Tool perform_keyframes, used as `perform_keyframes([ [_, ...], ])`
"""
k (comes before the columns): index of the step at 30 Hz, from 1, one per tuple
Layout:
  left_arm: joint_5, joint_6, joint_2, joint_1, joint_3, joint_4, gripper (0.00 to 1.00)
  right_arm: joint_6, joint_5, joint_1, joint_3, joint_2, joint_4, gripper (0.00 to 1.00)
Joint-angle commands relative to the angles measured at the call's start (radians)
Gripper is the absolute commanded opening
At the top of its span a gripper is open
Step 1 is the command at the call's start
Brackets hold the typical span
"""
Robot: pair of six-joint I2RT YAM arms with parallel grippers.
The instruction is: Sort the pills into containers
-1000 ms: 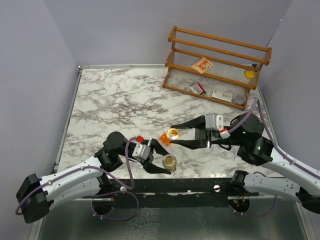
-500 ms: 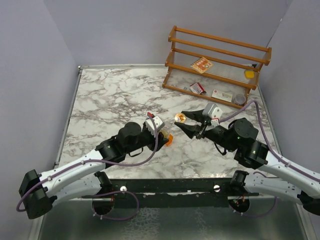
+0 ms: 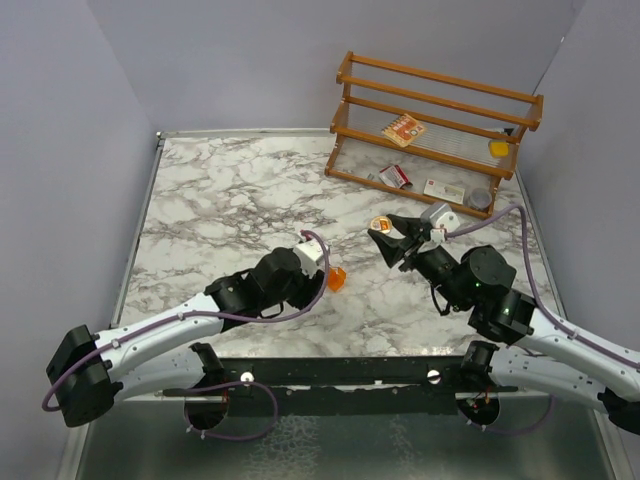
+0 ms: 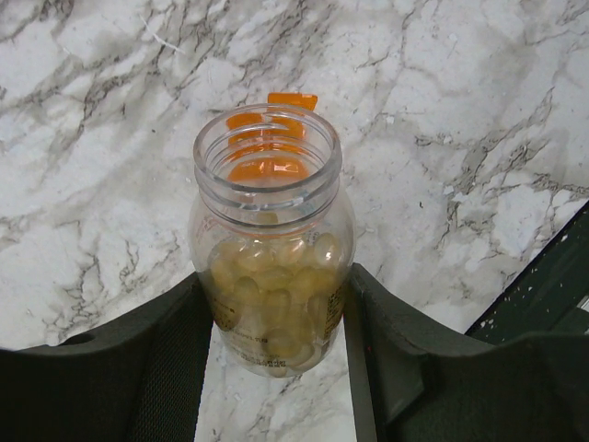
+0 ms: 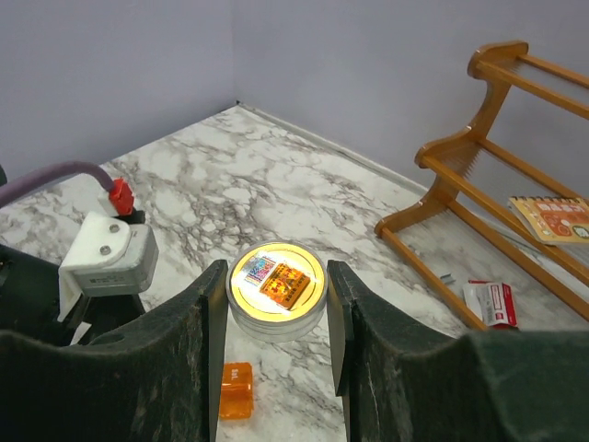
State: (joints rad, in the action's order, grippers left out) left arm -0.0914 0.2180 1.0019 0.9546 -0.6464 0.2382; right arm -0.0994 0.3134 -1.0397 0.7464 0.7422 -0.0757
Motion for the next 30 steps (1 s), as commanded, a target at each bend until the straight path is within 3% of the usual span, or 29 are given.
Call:
perform_keyframes([
  [1,0.000,0.084,-0.007,0.012,0.015,0.022,0.00,0.025,0.098,0.000,-0.015,-0.021,-0.019,0.01],
  [14,0.101,0.098,0.171,0.040,0.005,0.042,0.00,0.051,0.155,0.001,-0.045,-0.056,-0.014,0.01],
  [30,0.030,0.102,0.345,0.063,-0.134,0.213,0.00,0.056,0.174,0.000,-0.076,-0.076,-0.019,0.01],
])
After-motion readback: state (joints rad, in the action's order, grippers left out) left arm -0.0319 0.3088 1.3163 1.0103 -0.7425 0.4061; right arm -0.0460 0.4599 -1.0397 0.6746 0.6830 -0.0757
